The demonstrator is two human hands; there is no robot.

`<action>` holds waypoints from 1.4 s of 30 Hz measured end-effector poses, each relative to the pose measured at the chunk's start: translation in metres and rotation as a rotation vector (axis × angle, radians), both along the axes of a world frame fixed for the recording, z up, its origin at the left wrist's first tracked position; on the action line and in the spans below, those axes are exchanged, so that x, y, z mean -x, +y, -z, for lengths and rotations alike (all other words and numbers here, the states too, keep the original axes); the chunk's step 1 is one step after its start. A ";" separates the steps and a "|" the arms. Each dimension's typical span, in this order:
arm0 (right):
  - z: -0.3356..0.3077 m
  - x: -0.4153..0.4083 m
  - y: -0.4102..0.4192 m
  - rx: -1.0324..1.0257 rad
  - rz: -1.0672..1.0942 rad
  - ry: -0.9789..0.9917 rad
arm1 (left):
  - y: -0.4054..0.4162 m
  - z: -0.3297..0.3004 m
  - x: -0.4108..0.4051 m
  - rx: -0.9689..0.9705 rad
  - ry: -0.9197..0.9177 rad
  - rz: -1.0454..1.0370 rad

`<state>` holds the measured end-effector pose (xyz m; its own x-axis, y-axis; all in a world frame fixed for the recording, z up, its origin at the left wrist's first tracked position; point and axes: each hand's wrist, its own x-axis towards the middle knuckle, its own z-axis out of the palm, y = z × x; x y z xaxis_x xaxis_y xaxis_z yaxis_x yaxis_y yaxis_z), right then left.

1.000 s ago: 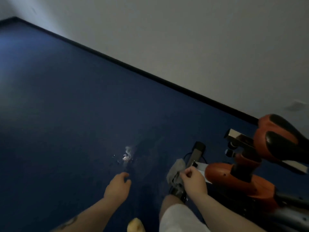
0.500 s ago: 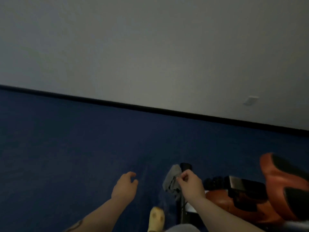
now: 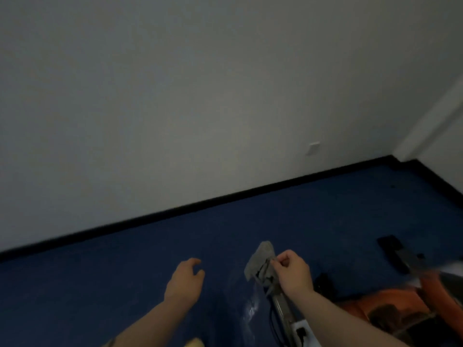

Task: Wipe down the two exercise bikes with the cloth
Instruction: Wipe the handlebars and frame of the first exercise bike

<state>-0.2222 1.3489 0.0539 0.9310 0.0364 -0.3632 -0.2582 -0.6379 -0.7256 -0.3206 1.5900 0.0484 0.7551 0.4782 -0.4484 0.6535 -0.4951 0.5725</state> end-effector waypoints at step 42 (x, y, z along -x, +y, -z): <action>-0.054 -0.340 -0.205 -0.254 1.782 -0.391 | -0.326 -0.044 -0.659 0.328 -0.094 1.289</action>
